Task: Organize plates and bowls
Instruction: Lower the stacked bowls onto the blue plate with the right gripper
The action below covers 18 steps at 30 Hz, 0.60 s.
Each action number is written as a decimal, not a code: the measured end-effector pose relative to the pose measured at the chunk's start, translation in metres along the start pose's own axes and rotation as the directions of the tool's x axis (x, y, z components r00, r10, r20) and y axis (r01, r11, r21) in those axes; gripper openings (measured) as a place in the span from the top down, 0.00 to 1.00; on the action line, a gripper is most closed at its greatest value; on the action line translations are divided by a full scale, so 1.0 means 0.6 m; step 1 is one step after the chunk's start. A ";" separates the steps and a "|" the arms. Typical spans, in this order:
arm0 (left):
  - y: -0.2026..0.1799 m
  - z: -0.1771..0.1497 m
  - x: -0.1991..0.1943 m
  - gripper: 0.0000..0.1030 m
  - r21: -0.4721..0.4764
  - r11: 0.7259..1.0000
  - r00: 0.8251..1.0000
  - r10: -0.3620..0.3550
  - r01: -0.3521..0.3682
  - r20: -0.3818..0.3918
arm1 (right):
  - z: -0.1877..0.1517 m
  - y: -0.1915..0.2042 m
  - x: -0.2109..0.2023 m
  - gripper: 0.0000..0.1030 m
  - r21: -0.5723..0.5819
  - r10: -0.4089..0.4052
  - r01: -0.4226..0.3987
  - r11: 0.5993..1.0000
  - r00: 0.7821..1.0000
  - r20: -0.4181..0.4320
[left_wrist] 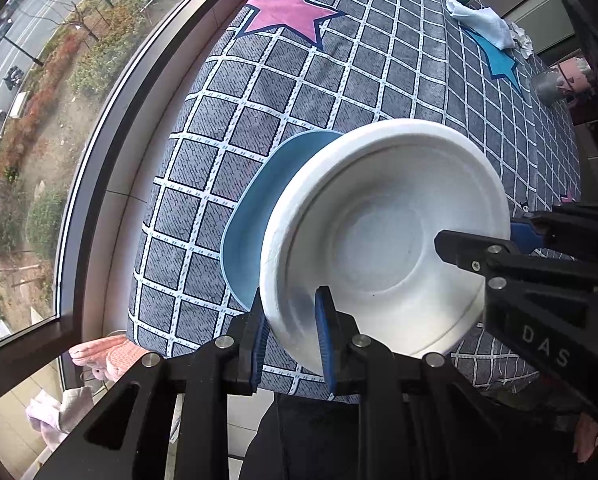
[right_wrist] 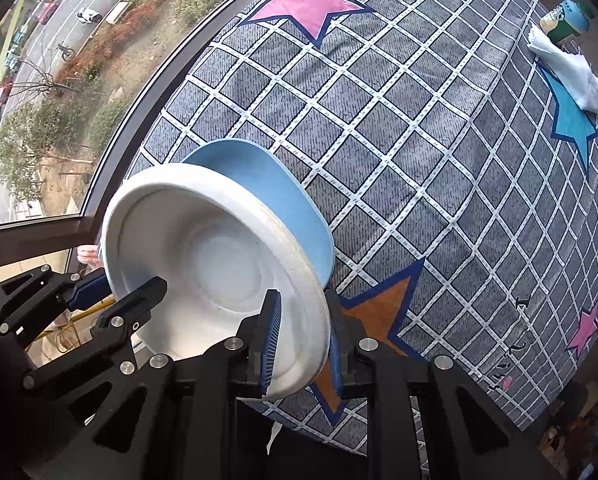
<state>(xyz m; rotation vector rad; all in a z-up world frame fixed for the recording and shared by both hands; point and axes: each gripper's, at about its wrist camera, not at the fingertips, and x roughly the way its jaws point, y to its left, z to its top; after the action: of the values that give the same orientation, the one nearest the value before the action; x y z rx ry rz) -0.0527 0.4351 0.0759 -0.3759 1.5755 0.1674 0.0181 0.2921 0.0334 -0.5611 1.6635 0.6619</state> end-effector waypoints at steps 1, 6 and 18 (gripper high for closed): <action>0.001 0.000 0.000 0.77 0.000 1.000 1.000 0.001 -0.001 -0.001 | 0.001 0.000 0.000 0.77 0.000 0.001 -0.001 1.000 1.000 -0.001; 0.003 0.002 0.003 0.77 -0.002 1.000 1.000 0.003 -0.003 -0.006 | 0.002 -0.001 0.004 0.77 -0.001 0.003 -0.003 1.000 1.000 -0.006; 0.011 0.005 0.010 0.73 -0.019 1.000 1.000 0.024 -0.024 -0.015 | 0.007 -0.010 0.009 0.77 0.035 0.027 -0.027 0.999 1.000 -0.010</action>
<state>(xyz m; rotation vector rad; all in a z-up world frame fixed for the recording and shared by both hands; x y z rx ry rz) -0.0522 0.4415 0.0692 -0.3737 1.5940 0.1983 0.0244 0.2906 0.0266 -0.5190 1.6922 0.6491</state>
